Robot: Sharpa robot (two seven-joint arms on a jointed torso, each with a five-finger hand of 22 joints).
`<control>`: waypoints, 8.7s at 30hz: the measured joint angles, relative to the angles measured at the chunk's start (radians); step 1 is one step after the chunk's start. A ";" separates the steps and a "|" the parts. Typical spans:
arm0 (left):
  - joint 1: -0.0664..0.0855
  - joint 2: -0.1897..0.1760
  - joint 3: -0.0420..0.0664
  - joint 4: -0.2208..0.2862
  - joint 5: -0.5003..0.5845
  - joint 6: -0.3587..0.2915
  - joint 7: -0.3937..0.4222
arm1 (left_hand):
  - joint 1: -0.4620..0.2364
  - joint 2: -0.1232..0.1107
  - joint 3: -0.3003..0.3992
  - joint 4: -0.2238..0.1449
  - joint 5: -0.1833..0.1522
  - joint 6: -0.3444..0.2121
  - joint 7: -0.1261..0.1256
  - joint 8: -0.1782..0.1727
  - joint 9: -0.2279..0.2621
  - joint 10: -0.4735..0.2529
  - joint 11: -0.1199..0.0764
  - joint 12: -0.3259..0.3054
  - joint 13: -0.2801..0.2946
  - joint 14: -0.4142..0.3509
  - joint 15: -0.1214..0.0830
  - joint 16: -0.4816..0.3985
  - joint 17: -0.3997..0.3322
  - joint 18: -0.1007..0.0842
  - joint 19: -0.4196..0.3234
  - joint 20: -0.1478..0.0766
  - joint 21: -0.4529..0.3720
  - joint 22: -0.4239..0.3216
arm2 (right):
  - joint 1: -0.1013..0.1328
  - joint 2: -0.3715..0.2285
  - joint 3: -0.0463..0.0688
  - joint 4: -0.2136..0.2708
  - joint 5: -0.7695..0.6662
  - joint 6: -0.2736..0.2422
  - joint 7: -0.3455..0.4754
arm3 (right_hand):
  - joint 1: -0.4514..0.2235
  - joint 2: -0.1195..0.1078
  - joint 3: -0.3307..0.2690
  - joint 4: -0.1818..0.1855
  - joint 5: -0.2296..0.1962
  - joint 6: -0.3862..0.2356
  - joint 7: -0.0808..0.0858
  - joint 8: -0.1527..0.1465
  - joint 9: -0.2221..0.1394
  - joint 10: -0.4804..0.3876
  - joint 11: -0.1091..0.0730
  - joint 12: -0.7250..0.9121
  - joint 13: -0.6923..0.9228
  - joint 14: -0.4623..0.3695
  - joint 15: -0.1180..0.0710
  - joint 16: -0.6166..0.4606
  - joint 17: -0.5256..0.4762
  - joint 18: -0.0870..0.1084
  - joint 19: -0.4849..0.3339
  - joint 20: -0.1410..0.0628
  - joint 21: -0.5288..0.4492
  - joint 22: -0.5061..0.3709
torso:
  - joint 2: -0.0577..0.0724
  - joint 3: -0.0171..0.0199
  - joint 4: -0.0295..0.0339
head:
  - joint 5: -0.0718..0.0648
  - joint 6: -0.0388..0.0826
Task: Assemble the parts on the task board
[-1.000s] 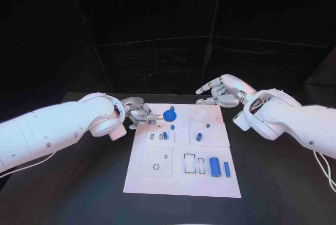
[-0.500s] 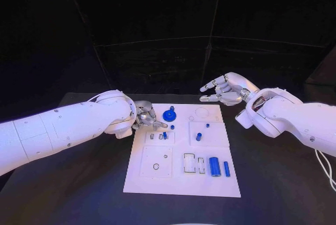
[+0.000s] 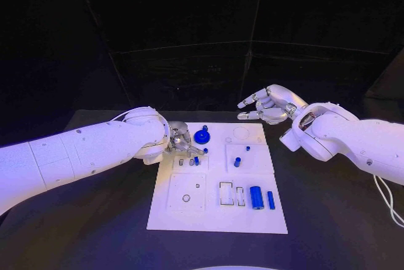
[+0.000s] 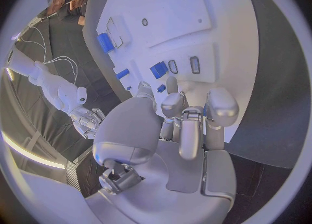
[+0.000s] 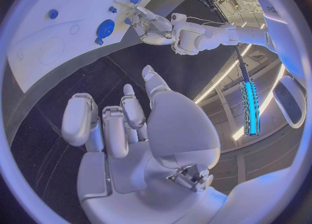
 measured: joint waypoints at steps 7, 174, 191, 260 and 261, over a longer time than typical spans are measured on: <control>0.000 0.016 -0.005 -0.011 -0.005 0.018 -0.004 | 0.000 0.000 0.000 0.000 0.000 -0.007 0.000 0.000 0.003 0.000 0.000 0.000 0.001 0.000 0.000 0.000 0.000 0.000 0.000 0.000 0.000 0.003 | 0.000 0.005 0.000 -0.005 -0.001 0.005 -0.003 | 0.000 0.000 0.000 0.000 0.002 0.000 0.000 0.000 0.000 0.000 0.000 0.000 -0.001 0.000 0.000 -0.001 0.000 0.000 0.000 0.000 0.000 -0.001 | 0.001 -0.0003 0.0001 | 0.002 -0.004; -0.035 -0.047 -0.032 0.083 -0.062 -0.091 -0.009 | -0.050 -0.139 0.821 -0.217 -0.007 -0.056 -0.017 0.088 0.116 0.031 -0.020 0.023 0.024 -0.004 -0.011 0.000 0.000 -0.008 0.003 -0.013 0.032 0.094 | 0.000 0.044 0.000 -0.060 -0.033 0.079 -0.042 | 0.007 0.007 -0.019 0.009 0.005 -0.004 0.004 0.007 0.000 -0.004 -0.004 0.000 -0.008 0.000 0.000 -0.009 0.000 0.016 -0.010 -0.003 -0.020 -0.031 | -0.001 0.0026 0.0043 | 0.030 -0.046; -0.033 -0.030 -0.033 0.060 -0.040 -0.073 -0.013 | -0.111 -0.136 0.818 -0.205 -0.006 -0.043 -0.023 0.095 0.115 0.041 -0.024 0.039 0.043 0.000 -0.014 0.000 0.000 -0.019 0.009 -0.016 0.038 0.110 | 0.000 0.045 0.000 -0.060 -0.046 0.087 -0.050 | 0.008 0.008 -0.025 0.009 0.005 -0.004 0.004 0.011 0.000 -0.004 -0.004 0.000 -0.012 0.000 0.000 -0.009 0.000 0.016 -0.010 -0.003 -0.020 -0.036 | -0.001 0.0030 0.0042 | 0.027 -0.045; -0.034 -0.011 -0.034 0.033 -0.029 -0.051 -0.014 | -0.265 -0.137 0.708 -0.137 -0.007 0.004 -0.036 0.096 0.106 0.075 -0.036 0.082 0.093 0.000 -0.021 0.000 0.000 -0.032 0.043 -0.025 0.070 0.170 | 0.000 0.049 -0.001 -0.065 -0.051 0.095 -0.060 | 0.008 0.008 -0.033 0.017 0.010 -0.004 0.004 0.011 0.000 -0.007 -0.007 -0.004 -0.017 0.000 0.000 -0.012 0.000 0.015 -0.018 -0.003 -0.027 -0.045 | -0.002 0.0022 0.0061 | 0.026 -0.056; -0.034 -0.012 -0.034 0.033 -0.029 -0.050 -0.014 | -0.265 -0.137 0.708 -0.137 -0.007 0.004 -0.036 0.096 0.106 0.075 -0.035 0.082 0.094 0.000 -0.021 0.000 0.000 -0.032 0.043 -0.026 0.073 0.170 | 0.000 0.049 -0.001 -0.065 -0.051 0.095 -0.061 | 0.008 0.008 -0.033 0.017 0.010 -0.004 0.004 0.011 0.000 -0.007 -0.007 -0.004 -0.017 0.000 0.000 -0.012 0.000 0.016 -0.018 -0.003 -0.028 -0.045 | -0.002 0.0022 0.0061 | 0.026 -0.057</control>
